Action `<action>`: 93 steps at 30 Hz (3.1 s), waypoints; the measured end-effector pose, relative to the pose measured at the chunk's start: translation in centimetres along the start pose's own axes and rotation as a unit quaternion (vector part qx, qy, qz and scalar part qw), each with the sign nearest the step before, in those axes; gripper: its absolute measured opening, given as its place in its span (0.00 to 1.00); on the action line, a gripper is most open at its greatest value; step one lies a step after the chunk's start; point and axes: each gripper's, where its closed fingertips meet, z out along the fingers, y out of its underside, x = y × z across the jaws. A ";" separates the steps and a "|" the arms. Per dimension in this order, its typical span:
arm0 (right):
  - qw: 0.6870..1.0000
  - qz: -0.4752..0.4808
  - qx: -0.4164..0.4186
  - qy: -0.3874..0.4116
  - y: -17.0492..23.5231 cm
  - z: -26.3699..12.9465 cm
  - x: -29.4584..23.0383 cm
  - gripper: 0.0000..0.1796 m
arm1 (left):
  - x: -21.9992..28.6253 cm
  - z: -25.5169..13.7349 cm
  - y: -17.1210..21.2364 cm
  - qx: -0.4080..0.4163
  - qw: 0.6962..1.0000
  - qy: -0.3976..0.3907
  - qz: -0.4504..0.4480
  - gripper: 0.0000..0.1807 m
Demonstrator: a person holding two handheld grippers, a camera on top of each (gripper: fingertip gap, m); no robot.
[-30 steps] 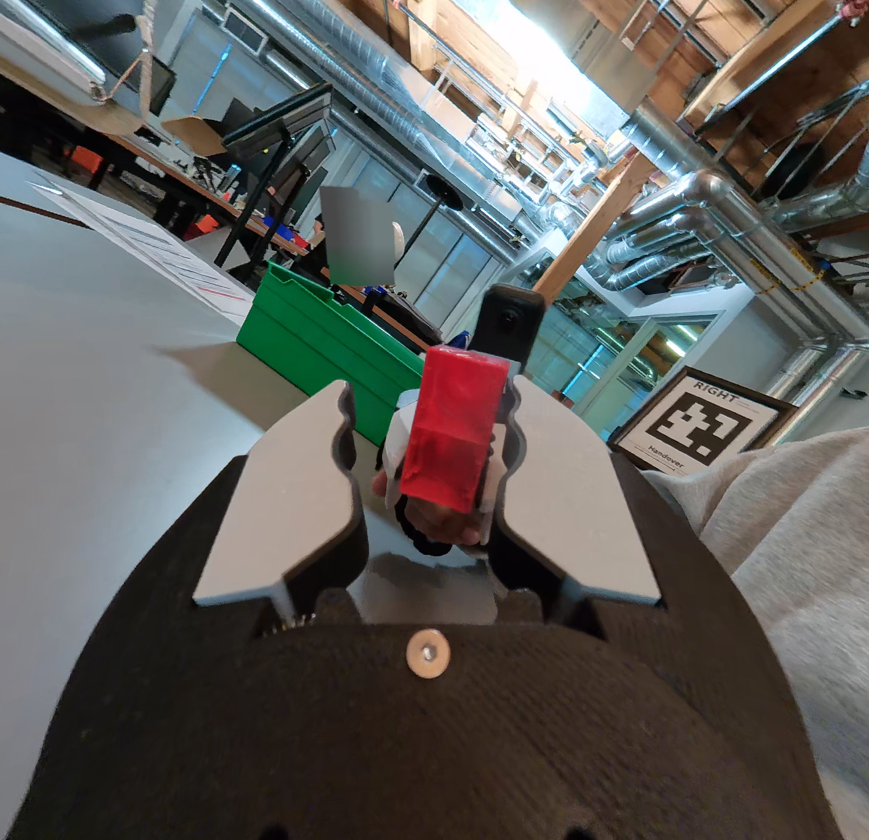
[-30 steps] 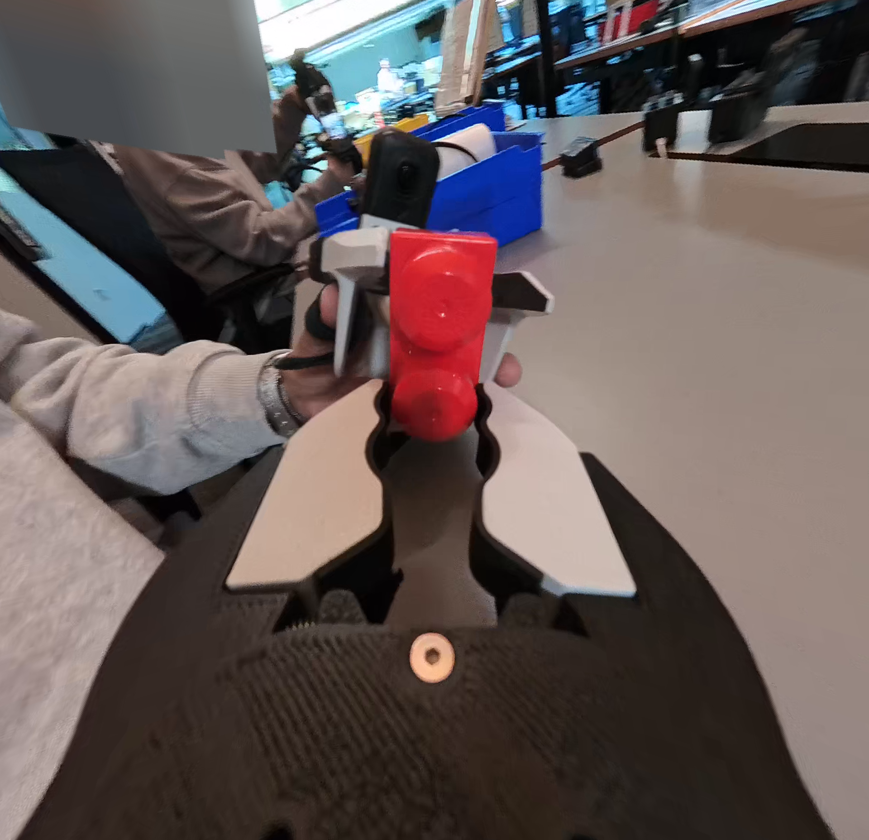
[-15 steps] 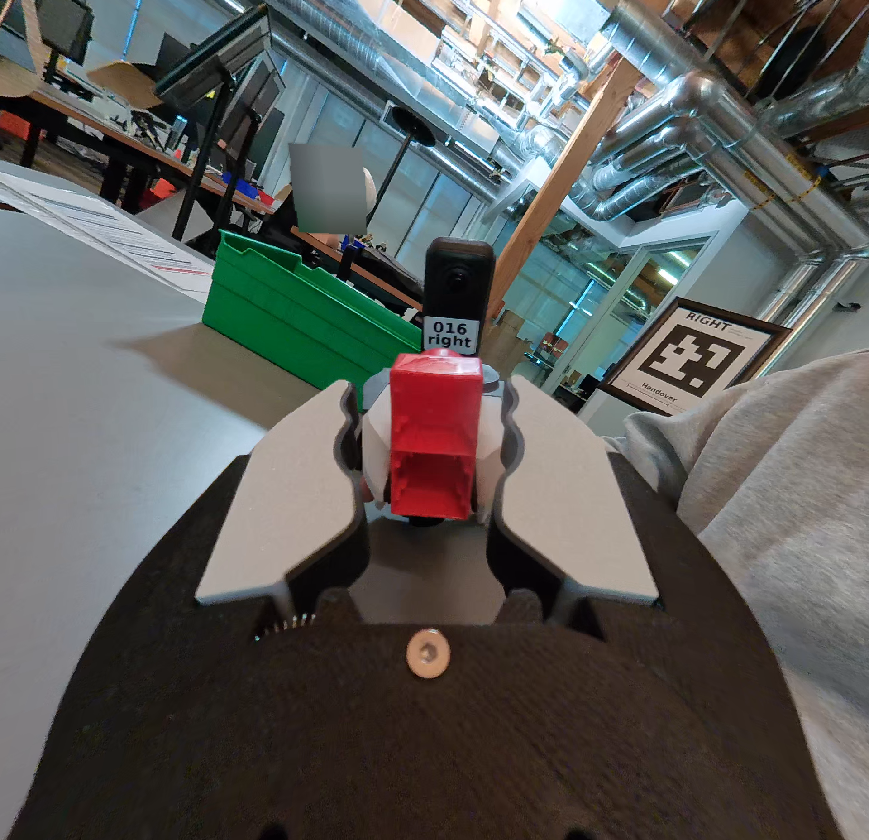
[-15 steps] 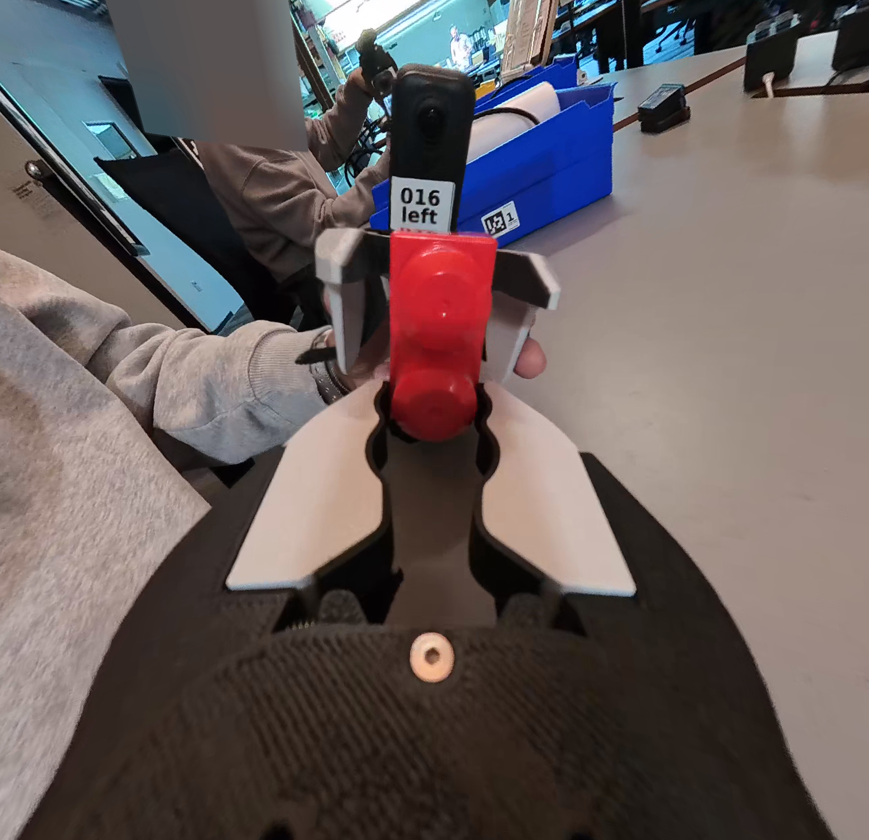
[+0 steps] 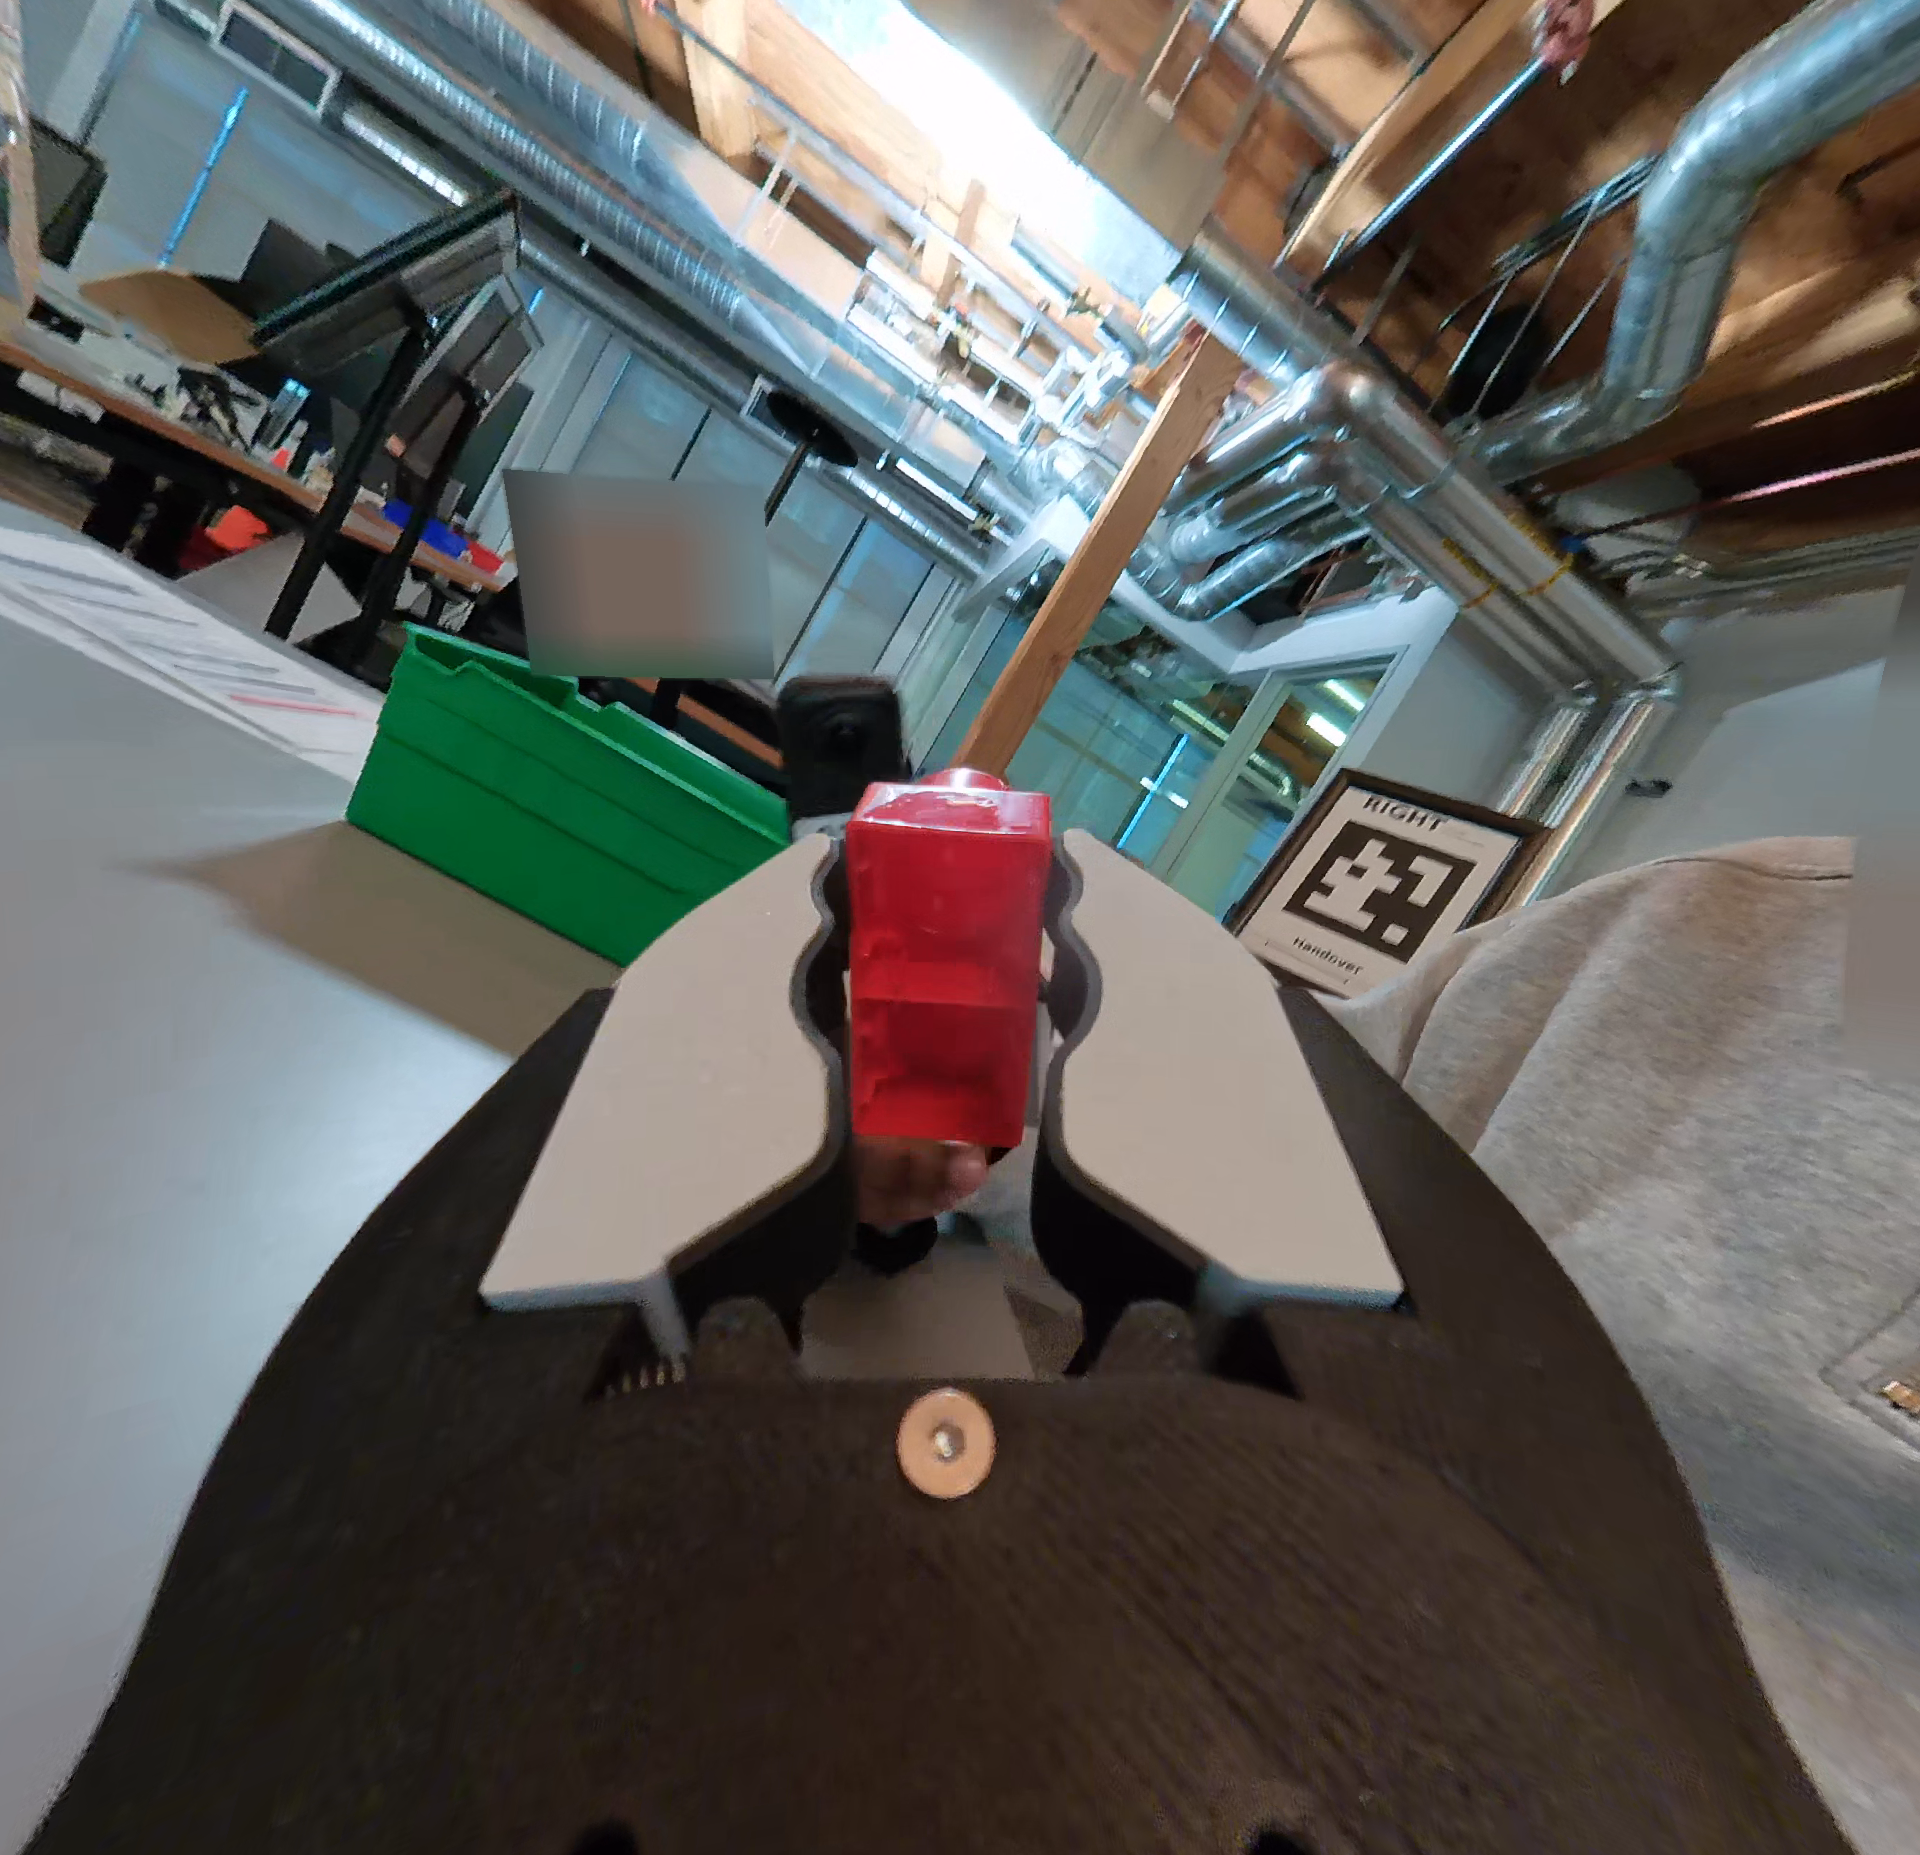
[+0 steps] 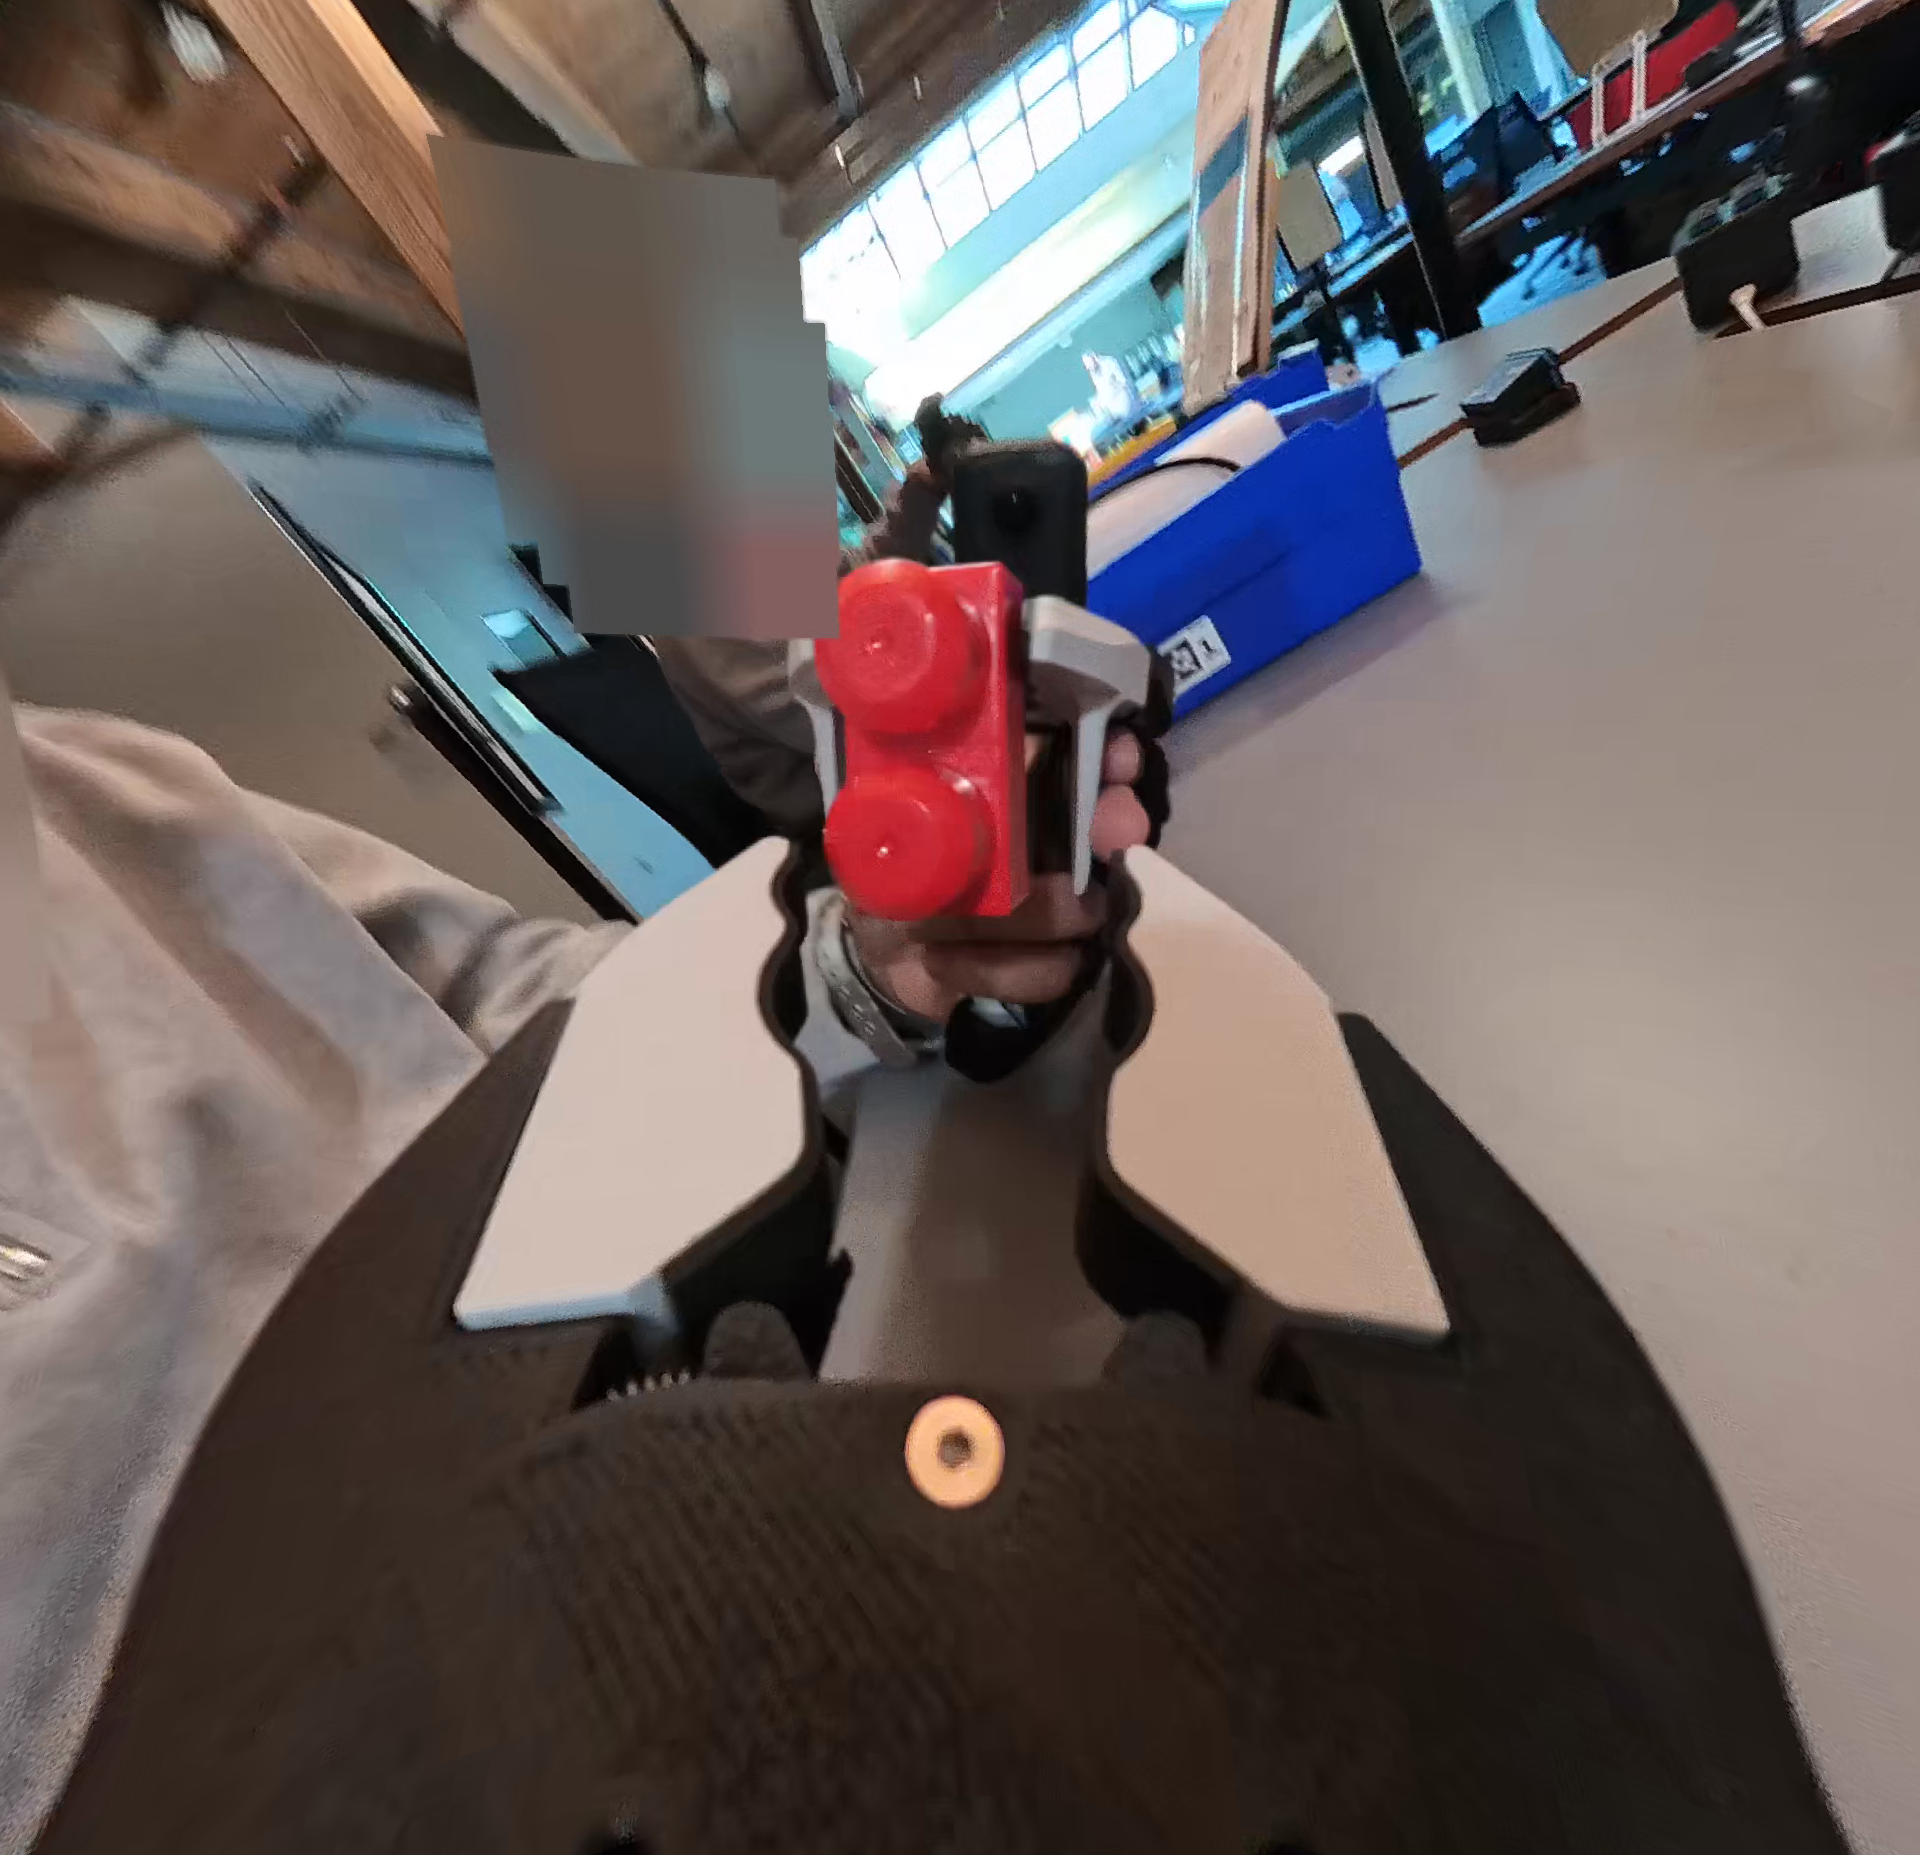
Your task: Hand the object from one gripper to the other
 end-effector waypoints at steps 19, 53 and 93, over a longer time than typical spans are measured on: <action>0.768 -0.558 -0.046 0.311 -2.6 -0.7 0.3 0.38 | -1.6 -1.5 -2.4 0.244 0.949 0.038 -0.196 0.20; 0.835 -0.459 -0.021 0.302 -3.1 -0.9 0.5 0.26 | -3.5 -1.6 -1.8 0.228 0.947 -0.008 -0.224 0.41; 0.953 -0.248 0.050 0.166 -4.3 -3.1 1.6 0.47 | -3.8 -0.5 2.2 -0.022 0.983 -0.047 -0.178 0.24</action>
